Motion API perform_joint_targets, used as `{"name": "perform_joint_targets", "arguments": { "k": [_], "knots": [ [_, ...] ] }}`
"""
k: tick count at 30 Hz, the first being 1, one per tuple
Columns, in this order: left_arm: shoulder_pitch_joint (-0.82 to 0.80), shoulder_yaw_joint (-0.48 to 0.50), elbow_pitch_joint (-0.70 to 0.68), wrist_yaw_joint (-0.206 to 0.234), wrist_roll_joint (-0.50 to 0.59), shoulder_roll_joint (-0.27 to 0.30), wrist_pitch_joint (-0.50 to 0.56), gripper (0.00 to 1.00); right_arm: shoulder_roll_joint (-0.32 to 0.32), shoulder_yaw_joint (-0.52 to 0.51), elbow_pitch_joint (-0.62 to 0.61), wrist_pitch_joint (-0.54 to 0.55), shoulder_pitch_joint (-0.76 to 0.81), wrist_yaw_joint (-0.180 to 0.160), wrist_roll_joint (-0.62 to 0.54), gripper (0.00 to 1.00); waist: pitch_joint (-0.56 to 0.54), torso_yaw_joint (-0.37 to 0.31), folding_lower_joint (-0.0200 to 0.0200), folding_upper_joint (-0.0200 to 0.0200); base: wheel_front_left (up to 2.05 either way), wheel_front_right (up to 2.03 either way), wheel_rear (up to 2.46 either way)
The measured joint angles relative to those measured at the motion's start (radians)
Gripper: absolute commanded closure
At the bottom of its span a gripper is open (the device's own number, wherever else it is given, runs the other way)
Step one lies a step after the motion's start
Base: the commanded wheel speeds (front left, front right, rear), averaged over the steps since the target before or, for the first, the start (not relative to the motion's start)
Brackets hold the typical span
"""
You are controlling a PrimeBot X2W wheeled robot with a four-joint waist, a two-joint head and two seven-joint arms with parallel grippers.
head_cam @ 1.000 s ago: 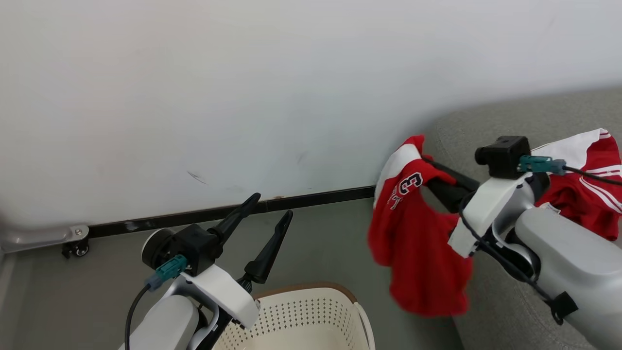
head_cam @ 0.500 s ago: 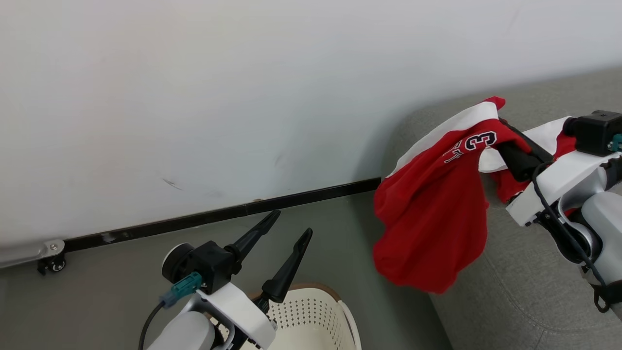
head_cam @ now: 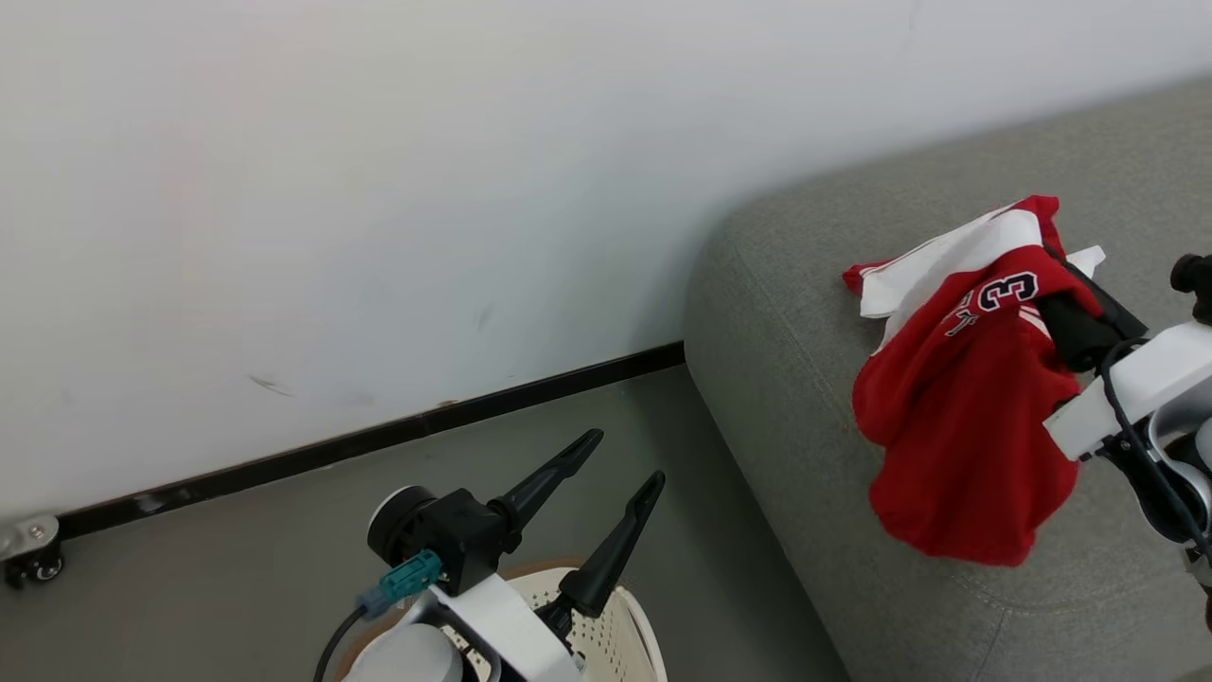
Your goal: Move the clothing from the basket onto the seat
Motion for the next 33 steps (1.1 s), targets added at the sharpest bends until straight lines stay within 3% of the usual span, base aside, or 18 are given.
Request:
{"name": "perform_joint_targets", "arguments": {
  "k": [14,25,33],
  "knots": [
    [0.001,-0.038,-0.021,0.000,-0.009,-0.007,0.000,0.00,-0.027,-0.139,-0.070,0.000,0.119,0.000,-0.052,1.00,-0.001,-0.095,0.0000,0.0000,0.00,0.00,0.00],
    [0.015,-0.038,-0.030,0.000,-0.007,-0.008,0.000,0.00,-0.023,-0.185,-0.129,0.000,0.182,0.000,-0.074,1.00,0.007,-0.172,0.0000,0.0000,0.00,0.00,0.00],
    [0.021,-0.028,-0.053,0.002,0.015,-0.005,-0.001,0.00,-0.022,-0.192,-0.115,0.002,0.135,0.000,-0.063,1.00,0.038,-0.194,0.0000,0.0000,0.00,0.00,0.00]
  ]
}}
